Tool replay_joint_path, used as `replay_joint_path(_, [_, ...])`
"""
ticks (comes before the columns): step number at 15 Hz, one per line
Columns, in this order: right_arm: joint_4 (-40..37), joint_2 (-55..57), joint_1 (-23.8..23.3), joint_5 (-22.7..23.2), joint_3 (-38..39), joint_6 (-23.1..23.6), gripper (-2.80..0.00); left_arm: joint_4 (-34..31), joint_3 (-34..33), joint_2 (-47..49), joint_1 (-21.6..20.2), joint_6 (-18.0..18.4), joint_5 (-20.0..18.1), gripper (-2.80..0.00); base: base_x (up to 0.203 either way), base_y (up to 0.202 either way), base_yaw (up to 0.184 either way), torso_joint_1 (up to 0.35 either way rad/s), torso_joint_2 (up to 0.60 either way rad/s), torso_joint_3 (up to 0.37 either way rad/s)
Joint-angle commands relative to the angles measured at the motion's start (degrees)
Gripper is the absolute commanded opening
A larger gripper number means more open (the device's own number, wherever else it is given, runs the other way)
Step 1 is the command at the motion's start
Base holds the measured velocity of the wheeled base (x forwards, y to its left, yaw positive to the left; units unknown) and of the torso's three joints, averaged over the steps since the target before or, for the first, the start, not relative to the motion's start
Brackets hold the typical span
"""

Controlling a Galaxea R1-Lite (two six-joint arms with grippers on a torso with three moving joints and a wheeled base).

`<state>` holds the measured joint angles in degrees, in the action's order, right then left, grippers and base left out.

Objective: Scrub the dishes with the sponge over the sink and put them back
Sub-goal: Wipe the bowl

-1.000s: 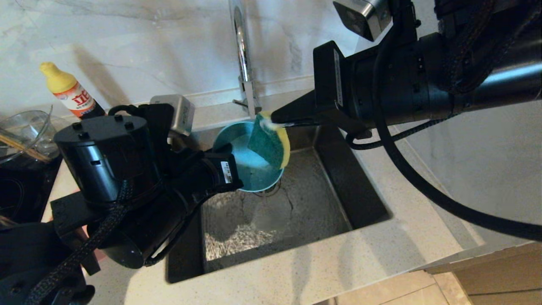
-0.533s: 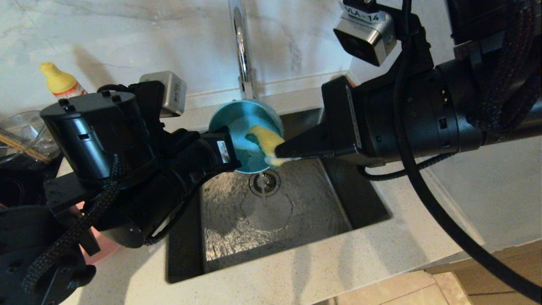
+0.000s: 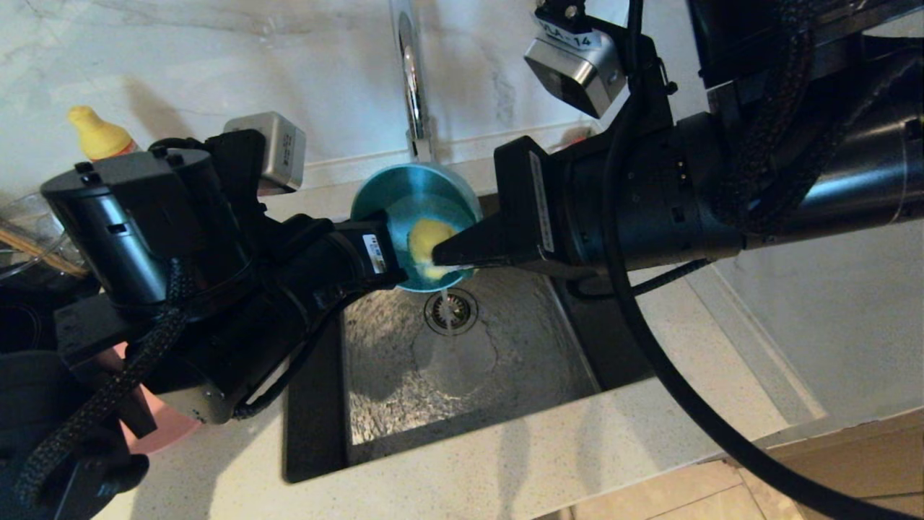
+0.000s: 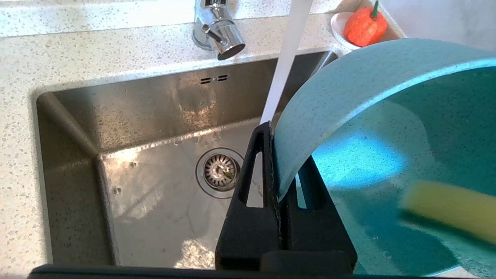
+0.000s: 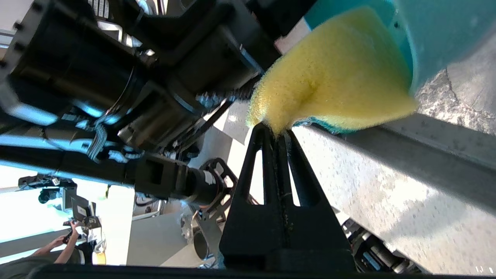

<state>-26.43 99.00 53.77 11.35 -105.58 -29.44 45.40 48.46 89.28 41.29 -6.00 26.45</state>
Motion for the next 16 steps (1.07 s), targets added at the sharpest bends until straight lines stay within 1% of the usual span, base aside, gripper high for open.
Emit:
replay_joint_path(1, [-0.09,2.21,0.02,0.08,-0.92,-0.18,-2.80,0.29,-0.12,-0.94,0.02,-0.07,0.09,-2.80,0.000,0.000,0.000,0.000,0.00,0.000])
replay_joint_path(7, [-0.11,2.52,-1.73,-0.43,-1.03,-0.36,-2.80,0.05,-0.30,-2.50,0.02,-0.15,0.18,-2.80,0.000,0.000,0.000,0.000,0.00,0.000])
replay_joint_path(12, [-0.11,2.67,-5.06,-1.03,-2.52,-0.43,-2.80,0.04,-1.70,-3.58,0.02,0.10,-0.08,-2.80,0.000,0.000,0.000,0.000,0.00,0.000])
replay_joint_path(16, [-0.11,2.09,-5.43,-1.51,-2.78,-0.37,-2.80,0.13,-1.97,-3.32,0.02,0.11,0.00,-2.80,0.000,0.000,0.000,0.000,0.00,0.000])
